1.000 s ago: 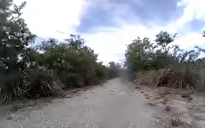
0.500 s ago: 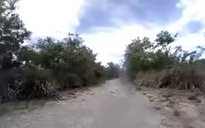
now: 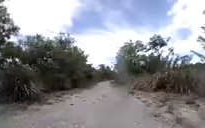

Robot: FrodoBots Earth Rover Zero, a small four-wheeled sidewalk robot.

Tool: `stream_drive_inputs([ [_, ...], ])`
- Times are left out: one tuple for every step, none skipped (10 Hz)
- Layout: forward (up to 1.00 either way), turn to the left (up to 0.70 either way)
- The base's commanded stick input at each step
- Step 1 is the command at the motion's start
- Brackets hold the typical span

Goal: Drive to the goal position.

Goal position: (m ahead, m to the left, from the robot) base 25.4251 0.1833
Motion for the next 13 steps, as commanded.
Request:
stream_drive_inputs([
  [0.45,-0.27],
  [0.45,-0.27],
  [0.45,-0.18],
  [0.45,-0.06],
  [0.45,0.00],
  [0.45,0.00],
  [0.45,0.00],
  [0.45,0.00],
  [0.45,0.00],
  [0.45,0.00],
  [0.45,0.00],
  [0.45,0.00],
  [0.45,0.00],
])
